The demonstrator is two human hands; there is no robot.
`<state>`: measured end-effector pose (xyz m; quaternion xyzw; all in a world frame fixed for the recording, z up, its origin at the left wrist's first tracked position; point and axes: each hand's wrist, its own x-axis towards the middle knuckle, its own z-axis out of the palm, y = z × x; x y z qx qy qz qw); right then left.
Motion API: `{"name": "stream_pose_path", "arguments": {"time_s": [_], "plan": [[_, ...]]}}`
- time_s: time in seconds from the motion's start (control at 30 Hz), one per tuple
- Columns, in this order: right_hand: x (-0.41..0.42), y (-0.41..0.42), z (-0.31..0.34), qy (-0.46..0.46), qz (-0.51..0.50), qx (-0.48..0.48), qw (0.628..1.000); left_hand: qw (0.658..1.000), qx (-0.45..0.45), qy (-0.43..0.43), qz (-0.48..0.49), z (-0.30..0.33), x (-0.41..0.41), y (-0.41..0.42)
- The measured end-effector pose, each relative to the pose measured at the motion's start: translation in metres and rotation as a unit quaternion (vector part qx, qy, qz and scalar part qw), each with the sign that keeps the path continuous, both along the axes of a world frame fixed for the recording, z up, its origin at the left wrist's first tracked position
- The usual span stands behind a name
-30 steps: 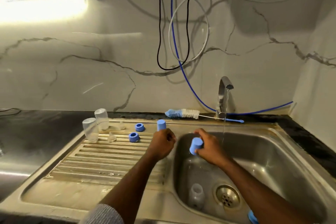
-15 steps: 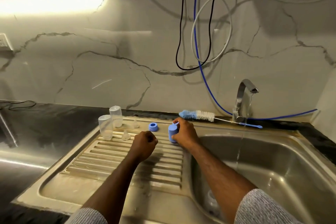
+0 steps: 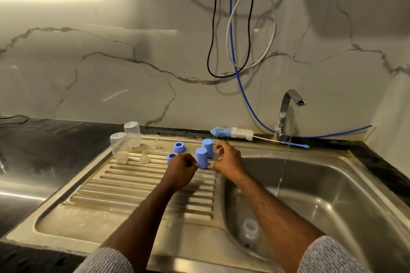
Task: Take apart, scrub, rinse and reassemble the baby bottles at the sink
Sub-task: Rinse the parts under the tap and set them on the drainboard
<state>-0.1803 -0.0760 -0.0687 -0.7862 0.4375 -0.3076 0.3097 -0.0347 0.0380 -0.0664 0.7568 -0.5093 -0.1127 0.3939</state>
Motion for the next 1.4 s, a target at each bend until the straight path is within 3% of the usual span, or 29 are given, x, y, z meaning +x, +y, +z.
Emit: {"name": "stream_pose_path", "arguments": {"time_s": [0.17, 0.37, 0.7, 0.8, 0.93, 1.07, 1.23, 1.4], "plan": [[-0.071, -0.001, -0.009, 0.01, 0.041, 0.031, 0.999, 0.997, -0.014, -0.005, -0.069, 0.001, -0.048, -0.016], [-0.151, 0.01, -0.017, 0.192, 0.209, 0.193, 0.939, 0.992, -0.018, -0.015, -0.121, 0.002, -0.096, -0.035], [-0.154, 0.02, -0.064, 0.315, 0.25, 0.127, 0.907, 0.993, -0.005, 0.015, -0.12, -0.021, -0.136, -0.063], [-0.152, 0.003, -0.063, 0.295, 0.202, 0.099, 0.929, 0.994, -0.01, 0.047, -0.094, -0.033, -0.146, -0.075], [-0.17, -0.04, -0.053, 0.142, 0.019, 0.12, 0.982, 0.993, -0.021, 0.096, -0.062, -0.046, -0.162, -0.091], [-0.189, -0.068, -0.06, 0.036, -0.126, 0.125, 0.984, 0.987, 0.01, 0.149, -0.054, -0.062, -0.178, -0.11], [-0.199, -0.079, -0.072, -0.014, -0.151, 0.165, 0.975, 0.98, 0.067, 0.162, -0.098, -0.078, -0.191, -0.135], [-0.199, -0.083, -0.065, -0.086, -0.166, 0.196, 0.963, 0.984, 0.04, 0.12, -0.128, -0.093, -0.196, -0.147]]}}
